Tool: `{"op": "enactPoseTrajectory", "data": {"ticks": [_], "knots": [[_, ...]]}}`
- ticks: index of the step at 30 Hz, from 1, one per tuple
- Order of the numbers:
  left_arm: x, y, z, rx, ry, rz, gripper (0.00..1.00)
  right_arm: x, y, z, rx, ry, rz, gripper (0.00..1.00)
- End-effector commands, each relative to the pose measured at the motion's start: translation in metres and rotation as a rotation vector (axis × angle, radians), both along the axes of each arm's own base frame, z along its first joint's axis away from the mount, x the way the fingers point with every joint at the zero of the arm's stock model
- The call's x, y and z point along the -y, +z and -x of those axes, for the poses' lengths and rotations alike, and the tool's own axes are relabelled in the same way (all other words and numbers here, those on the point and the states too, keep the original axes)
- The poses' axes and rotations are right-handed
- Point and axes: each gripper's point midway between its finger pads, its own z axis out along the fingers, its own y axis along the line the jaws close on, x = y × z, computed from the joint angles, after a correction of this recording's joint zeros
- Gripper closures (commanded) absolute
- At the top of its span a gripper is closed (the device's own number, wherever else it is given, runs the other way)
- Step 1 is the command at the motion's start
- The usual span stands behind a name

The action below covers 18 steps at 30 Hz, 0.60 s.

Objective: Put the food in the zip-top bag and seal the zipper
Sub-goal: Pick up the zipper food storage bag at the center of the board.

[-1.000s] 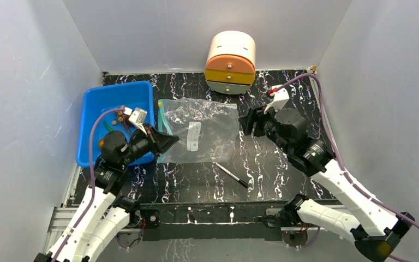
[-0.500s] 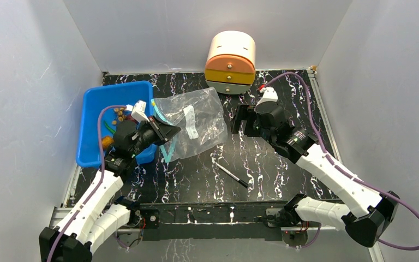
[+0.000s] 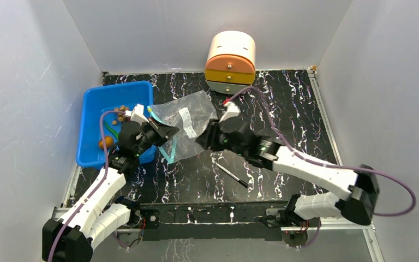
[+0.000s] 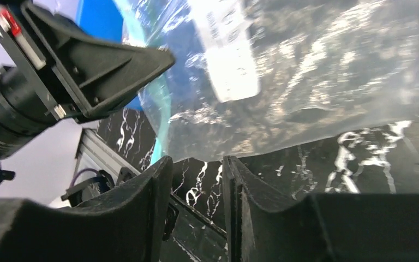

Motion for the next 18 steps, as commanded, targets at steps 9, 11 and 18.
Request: {"op": "enactPoseTrajectory", "data": {"ticks": [9, 11, 18], "knots": [[0.002, 0.014, -0.003, -0.018, 0.021, 0.05, 1.0, -0.098, 0.004, 0.0, 0.153, -0.022, 0.099, 0.51], [0.001, 0.013, -0.002, -0.019, 0.024, 0.047, 1.0, -0.104, -0.001, -0.003, 0.166, -0.013, 0.117, 0.53], [0.002, 0.01, 0.003, -0.029, 0.016, 0.064, 1.0, -0.106, -0.019, -0.017, 0.189, -0.042, 0.246, 0.65]]}}
